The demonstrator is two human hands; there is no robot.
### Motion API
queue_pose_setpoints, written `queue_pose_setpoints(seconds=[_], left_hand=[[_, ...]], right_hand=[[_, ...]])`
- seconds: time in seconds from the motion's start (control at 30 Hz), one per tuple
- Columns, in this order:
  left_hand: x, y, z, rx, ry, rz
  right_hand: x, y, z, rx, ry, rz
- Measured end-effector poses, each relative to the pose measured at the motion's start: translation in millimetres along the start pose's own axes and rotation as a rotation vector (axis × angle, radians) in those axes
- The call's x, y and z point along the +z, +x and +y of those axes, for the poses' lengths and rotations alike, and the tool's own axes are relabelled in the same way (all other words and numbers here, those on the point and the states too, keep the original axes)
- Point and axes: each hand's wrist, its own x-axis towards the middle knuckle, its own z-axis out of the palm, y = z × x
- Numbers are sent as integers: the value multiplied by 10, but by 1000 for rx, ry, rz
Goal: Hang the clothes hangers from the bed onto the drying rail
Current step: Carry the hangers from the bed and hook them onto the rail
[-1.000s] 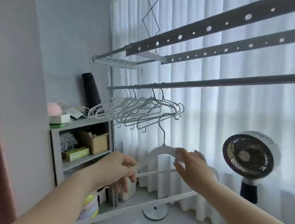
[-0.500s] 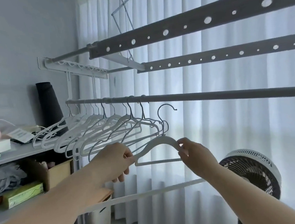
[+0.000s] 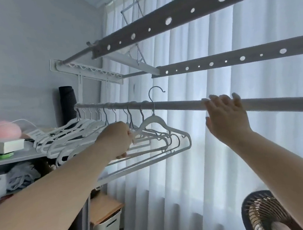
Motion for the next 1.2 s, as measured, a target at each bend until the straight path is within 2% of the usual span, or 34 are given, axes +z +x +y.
queue_pose_setpoints(seconds=[0.1, 0.2, 0.33, 0.67, 0.9, 1.0, 1.2], left_hand=[[180, 93, 54, -40, 21, -12], [350, 149, 111, -71, 18, -35], [507, 152, 186, -97, 13, -42], [525, 102, 194, -134, 53, -50], [386, -52, 66, -117, 260, -48], [277, -184, -31, -102, 209, -23], [-113, -817, -318, -46, 86, 128]], right_hand=[[56, 5, 12, -44, -5, 44], [160, 25, 52, -112, -44, 221], [182, 19, 101, -141, -29, 309], [273, -17, 107, -160, 13, 388], [271, -133, -133, -178, 100, 433], [225, -171, -284, -187, 136, 406], [-105, -306, -889, -265, 311, 360]])
